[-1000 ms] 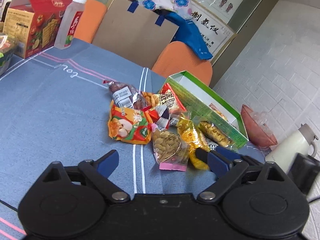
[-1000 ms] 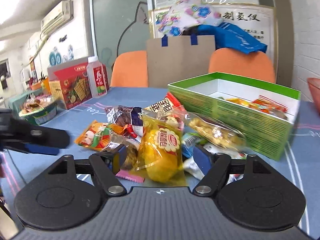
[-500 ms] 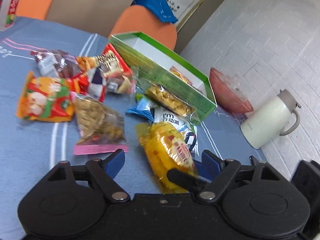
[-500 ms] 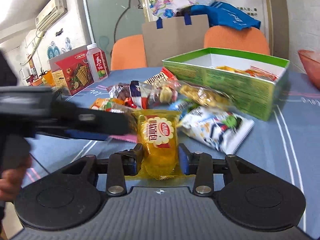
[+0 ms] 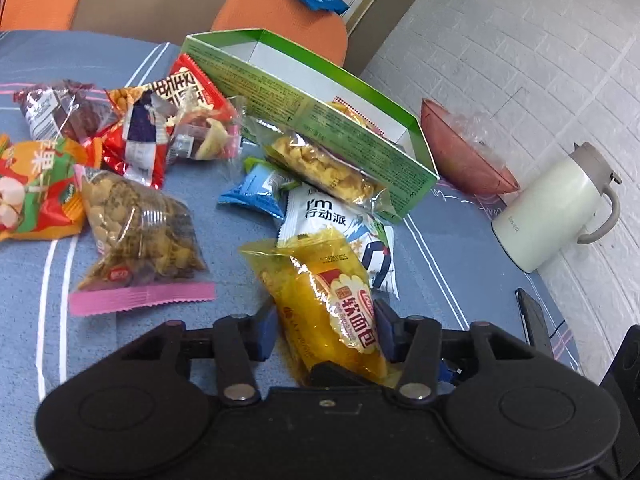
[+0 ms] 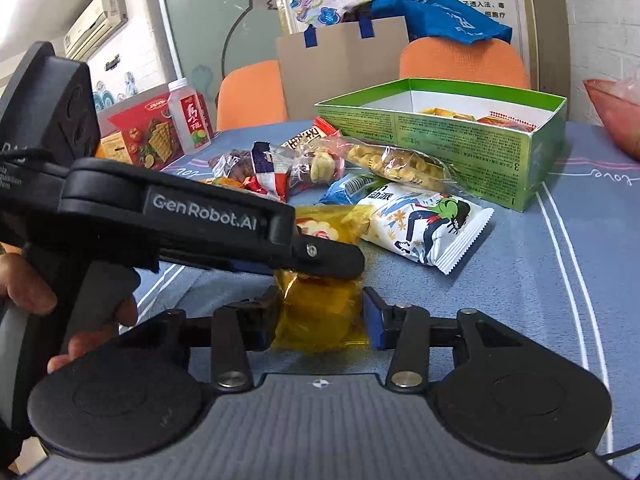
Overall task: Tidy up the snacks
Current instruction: 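Grasp the yellow bread bag with both grippers and lift it toward the box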
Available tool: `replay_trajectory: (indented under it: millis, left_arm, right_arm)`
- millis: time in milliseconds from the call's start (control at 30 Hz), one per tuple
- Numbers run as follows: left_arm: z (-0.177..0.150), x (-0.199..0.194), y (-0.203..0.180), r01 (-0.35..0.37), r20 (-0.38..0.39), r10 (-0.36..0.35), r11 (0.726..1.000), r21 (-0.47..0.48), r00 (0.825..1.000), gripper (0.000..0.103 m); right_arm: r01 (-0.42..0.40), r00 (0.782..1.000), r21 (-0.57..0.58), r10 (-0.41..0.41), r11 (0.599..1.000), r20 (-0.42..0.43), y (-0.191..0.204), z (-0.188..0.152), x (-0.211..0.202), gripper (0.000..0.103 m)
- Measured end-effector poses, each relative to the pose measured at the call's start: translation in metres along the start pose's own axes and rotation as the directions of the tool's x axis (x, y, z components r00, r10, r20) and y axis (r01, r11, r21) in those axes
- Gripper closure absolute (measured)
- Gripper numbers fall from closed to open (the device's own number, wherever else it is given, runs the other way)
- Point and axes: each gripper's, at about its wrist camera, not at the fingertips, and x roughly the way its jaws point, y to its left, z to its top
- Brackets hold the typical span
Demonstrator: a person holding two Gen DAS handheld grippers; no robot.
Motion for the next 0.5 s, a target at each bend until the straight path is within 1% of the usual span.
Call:
replay_trajectory:
  millis: [100,267,400,500]
  left_arm:
    - [0.006,-0.012,-0.012,0.012,0.042,-0.013,0.999,0.037,0.999,0.005]
    - [0.034,-0.025,-0.032,0.043,0.123,-0.057,0.993,0.108,0.991,0.005]
    - [0.062,-0.019,-0.041,0.058,0.174,-0.082,0.989,0.139,0.981,0.005]
    - [0.083,-0.007,-0.043,0.064,0.193,-0.092,0.987,0.146,0.977,0.006]
  right_arm:
    - [0.000,0.999,-0.007,0.000,1.000,0.038,0.002,0.005,-0.010,0.035]
    - [0.023,0.988,-0.058,-0.014,0.998,0.153,0.002,0.028,-0.028,0.035]
    - [0.067,0.971,-0.098,-0.043,0.993,0.233,-0.004,0.050,-0.025,0.035]
    - [0.086,0.963,-0.102,-0.056,0.991,0.264,-0.016,0.066,-0.016,0.035]
